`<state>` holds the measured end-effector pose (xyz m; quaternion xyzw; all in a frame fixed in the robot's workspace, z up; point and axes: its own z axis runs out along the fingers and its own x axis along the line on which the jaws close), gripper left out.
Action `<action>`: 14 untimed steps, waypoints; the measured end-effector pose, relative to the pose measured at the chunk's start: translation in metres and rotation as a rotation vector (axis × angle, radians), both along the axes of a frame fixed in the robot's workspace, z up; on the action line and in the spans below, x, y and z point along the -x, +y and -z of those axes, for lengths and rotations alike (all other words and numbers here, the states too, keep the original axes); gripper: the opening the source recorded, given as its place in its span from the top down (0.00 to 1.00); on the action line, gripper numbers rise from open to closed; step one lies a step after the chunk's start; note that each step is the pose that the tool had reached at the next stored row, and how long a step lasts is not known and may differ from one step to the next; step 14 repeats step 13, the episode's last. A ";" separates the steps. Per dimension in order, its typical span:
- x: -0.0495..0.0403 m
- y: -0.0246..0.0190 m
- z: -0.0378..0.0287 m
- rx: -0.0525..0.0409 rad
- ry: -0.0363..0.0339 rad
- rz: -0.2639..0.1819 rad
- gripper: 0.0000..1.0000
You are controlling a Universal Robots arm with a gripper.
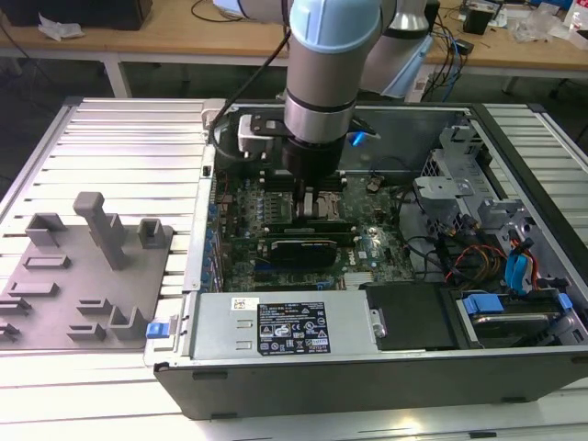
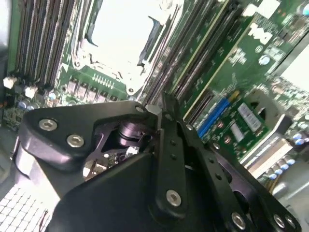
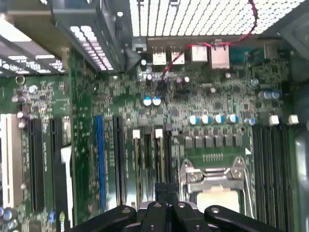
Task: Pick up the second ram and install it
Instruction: 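Press down the second ram until it locks into place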
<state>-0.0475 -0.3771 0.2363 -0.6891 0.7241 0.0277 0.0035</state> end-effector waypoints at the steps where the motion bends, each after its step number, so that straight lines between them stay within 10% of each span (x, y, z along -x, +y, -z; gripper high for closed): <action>1: -0.0020 0.0001 -0.0052 0.0002 0.0001 0.000 0.89; 5: -0.0048 0.0006 -0.0397 0.0002 0.0000 0.000 0.89; 14: -0.0048 0.0007 -0.0406 0.0001 0.0000 0.000 0.89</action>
